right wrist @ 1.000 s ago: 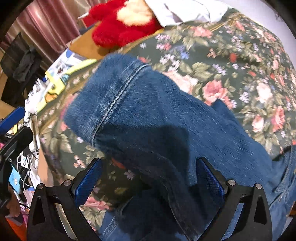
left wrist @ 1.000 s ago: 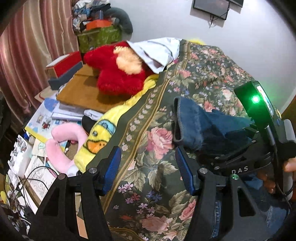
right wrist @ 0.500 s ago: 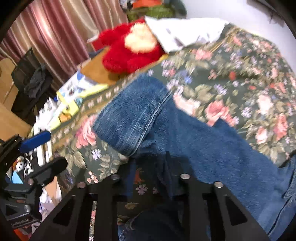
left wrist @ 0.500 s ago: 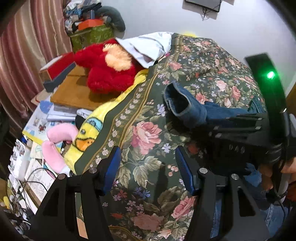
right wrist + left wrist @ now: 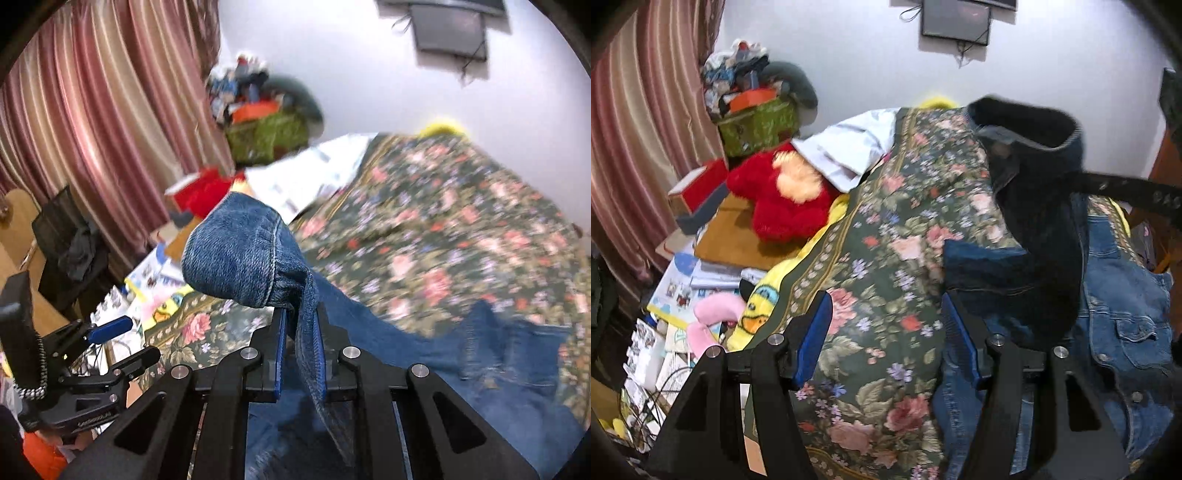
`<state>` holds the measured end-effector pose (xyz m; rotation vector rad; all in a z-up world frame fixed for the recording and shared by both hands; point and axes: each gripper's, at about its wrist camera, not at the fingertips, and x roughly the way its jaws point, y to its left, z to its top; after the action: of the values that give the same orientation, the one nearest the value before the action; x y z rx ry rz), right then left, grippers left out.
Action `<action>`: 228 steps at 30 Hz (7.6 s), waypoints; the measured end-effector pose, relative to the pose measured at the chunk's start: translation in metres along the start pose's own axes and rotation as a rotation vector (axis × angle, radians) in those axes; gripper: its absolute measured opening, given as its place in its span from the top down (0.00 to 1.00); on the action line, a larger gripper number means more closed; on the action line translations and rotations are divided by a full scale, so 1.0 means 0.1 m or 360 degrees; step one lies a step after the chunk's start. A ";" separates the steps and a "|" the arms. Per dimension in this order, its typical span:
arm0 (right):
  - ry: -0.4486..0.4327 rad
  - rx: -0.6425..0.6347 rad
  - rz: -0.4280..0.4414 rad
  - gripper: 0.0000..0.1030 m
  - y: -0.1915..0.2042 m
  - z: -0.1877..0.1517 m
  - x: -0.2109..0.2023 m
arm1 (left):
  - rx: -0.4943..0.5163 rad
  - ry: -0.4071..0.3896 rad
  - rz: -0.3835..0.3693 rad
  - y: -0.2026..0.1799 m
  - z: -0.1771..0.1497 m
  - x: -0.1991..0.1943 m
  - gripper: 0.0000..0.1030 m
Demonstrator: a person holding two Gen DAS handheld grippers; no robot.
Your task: Fold large clothes
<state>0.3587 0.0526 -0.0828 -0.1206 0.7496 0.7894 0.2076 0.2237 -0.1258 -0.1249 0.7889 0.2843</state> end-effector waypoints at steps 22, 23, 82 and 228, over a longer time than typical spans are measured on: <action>0.0015 0.0296 -0.0261 0.89 -1.60 -1.38 -1.61 | 0.0289 0.0263 -0.0105 -1.60 -0.06 0.50 0.28; 0.0042 0.0303 -0.0288 0.89 -1.65 -1.43 -1.62 | 0.0276 0.0311 -0.0107 -1.64 -0.11 0.58 0.28; 0.0190 0.1277 -0.0829 0.14 -3.19 -3.07 -3.21 | 0.0510 0.0336 -0.0489 -2.92 0.28 0.69 0.14; 0.0639 0.0421 -0.0764 0.85 -2.37 -2.10 -0.99 | 0.0077 0.0626 -0.0615 -1.54 -0.30 1.25 0.72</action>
<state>0.3556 -0.2519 -0.2139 -0.2145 1.1439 0.2025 0.3170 0.0963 -0.2356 -0.2893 1.1391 -0.1314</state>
